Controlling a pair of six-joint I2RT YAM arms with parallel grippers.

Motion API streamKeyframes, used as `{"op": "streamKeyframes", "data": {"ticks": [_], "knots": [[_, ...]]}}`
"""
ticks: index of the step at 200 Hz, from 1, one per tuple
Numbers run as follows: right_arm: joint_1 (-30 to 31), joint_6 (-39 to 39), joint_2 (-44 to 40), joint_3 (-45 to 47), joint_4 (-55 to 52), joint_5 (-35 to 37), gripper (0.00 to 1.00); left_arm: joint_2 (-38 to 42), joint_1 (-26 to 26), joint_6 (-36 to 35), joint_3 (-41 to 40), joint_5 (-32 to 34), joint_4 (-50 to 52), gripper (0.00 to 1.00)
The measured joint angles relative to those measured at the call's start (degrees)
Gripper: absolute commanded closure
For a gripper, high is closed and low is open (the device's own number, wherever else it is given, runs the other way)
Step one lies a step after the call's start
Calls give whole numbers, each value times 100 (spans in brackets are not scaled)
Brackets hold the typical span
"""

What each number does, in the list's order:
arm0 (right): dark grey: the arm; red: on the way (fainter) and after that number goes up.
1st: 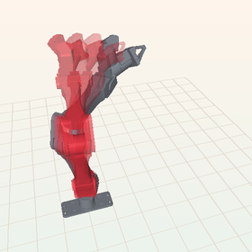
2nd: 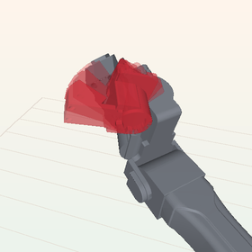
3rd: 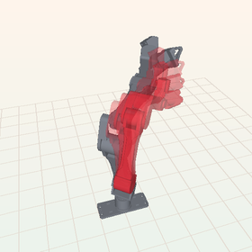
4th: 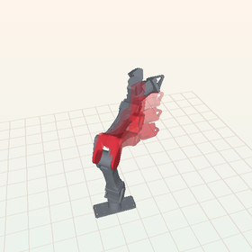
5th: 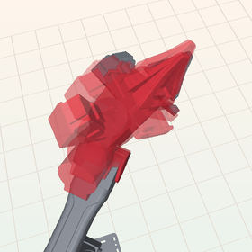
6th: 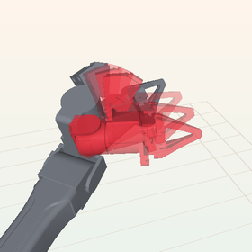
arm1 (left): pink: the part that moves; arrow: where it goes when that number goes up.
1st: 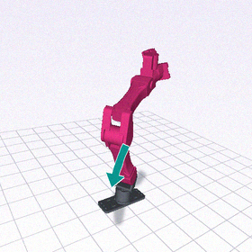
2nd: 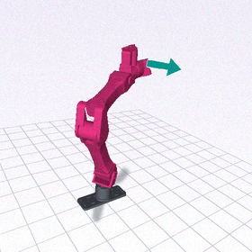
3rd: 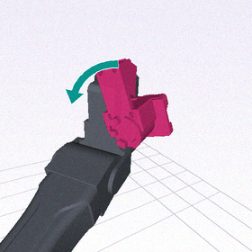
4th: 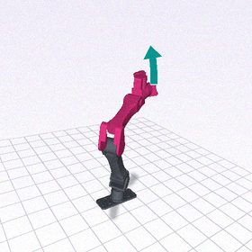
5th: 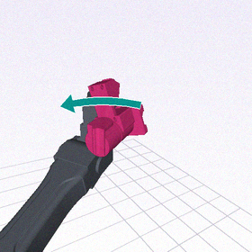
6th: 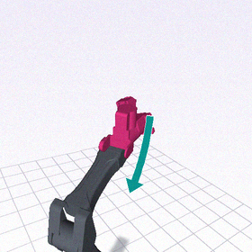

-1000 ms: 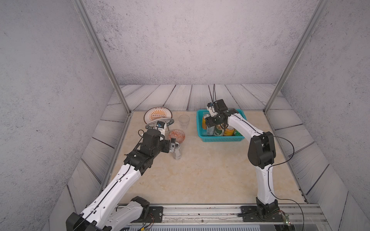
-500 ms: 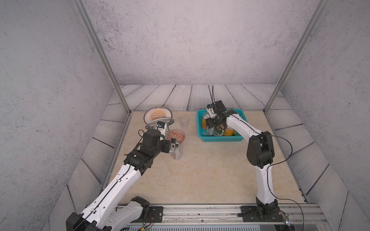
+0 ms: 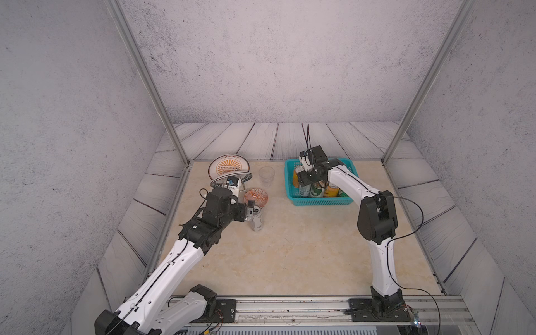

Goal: Take out the drinks from the basket
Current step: Pick up the drink from the basket.

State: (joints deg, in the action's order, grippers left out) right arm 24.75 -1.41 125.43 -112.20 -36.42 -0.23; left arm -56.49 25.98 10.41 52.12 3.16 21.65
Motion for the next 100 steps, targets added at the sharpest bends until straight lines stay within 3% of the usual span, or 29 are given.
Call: {"op": "streamKeyframes", "data": {"ticks": [19,49,100], "knots": [[0,0,0,0,0,2,24,2,0,0,0,0,0,1],[0,17,0,0,-22,35,36,-2,0,0,0,-2,-2,1],[0,37,-11,0,-42,42,42,-13,0,0,0,-4,2,1]]}}
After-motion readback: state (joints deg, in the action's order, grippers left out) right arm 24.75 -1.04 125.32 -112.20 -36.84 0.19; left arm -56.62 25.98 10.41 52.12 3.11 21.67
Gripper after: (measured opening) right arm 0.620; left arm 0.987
